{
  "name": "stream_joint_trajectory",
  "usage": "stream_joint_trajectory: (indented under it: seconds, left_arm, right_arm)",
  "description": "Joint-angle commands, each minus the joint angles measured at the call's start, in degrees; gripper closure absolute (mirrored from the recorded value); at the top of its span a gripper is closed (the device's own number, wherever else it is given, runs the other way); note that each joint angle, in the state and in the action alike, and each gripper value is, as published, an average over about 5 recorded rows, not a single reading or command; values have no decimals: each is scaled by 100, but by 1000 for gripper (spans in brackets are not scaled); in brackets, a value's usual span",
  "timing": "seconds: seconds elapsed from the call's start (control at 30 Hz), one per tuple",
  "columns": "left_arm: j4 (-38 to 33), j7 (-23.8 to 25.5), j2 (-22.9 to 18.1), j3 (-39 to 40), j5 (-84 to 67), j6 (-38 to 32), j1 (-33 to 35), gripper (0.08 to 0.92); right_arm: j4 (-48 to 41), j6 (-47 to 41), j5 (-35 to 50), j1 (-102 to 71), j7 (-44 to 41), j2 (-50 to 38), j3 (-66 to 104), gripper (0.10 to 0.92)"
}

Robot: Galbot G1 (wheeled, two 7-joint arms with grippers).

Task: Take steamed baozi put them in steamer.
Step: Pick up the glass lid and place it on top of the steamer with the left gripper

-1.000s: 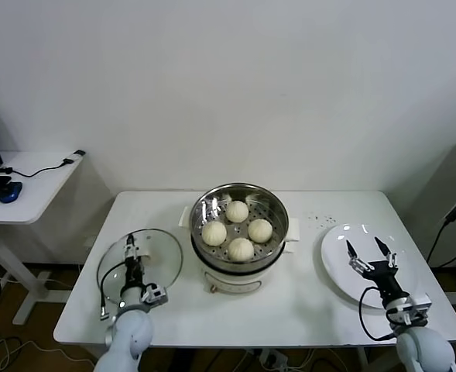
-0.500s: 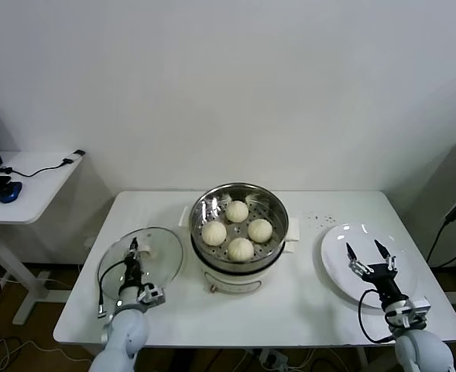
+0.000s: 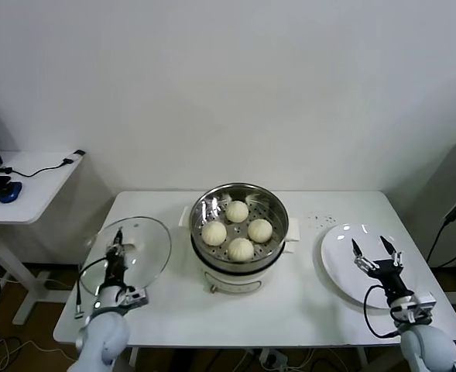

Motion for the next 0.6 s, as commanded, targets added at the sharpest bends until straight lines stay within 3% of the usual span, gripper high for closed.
stream_joint_trajectory:
  seconds: [0.03,0.27,0.47,0.6]
  left_arm:
    - [-2594,387,811,-436,-266,99,1438,853]
    - [-3525,664,1243,-468,-473,780,1750,853]
    - [-3596,887,1806,63,-346,1266,1270,853]
    - [-3595,1359,2074,833,-148,1826,560,853]
  right_arm:
    - [-229,10,-13,169,-30,-103,-39,203]
    - [-437,-22,-79,406,8,-238,-231,203]
    - [-580,-112,-180,682,134,-405,-520,203]
    - [-721,-135,-235,798,152,-464,-640,203]
